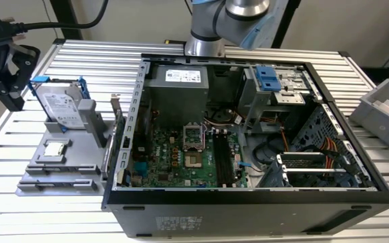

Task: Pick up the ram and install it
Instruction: 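Pick up the ram and move it above insertion slot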

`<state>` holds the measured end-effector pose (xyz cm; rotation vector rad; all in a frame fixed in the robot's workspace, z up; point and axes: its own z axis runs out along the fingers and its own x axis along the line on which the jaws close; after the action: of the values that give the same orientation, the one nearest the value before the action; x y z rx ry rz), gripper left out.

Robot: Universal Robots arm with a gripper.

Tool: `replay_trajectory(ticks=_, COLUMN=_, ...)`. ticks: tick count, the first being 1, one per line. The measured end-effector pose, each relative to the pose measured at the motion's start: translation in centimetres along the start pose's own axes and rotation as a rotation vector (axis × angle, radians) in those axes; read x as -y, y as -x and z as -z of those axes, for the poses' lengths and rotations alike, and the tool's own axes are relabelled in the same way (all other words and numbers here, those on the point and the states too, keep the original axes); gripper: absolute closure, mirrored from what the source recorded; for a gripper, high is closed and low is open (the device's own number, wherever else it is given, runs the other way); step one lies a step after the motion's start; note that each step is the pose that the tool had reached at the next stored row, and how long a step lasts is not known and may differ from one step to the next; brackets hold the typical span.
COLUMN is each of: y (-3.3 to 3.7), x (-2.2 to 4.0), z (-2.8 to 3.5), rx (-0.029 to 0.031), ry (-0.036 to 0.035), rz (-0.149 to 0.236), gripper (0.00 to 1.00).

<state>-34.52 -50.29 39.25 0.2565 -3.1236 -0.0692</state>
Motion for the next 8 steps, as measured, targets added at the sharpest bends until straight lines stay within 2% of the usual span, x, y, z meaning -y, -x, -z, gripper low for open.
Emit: replay_trajectory(ticks=8, y=0.01, x=0.01, z=0.00, rx=-0.0037, ry=-0.0014, rz=0.078, gripper=1.00)
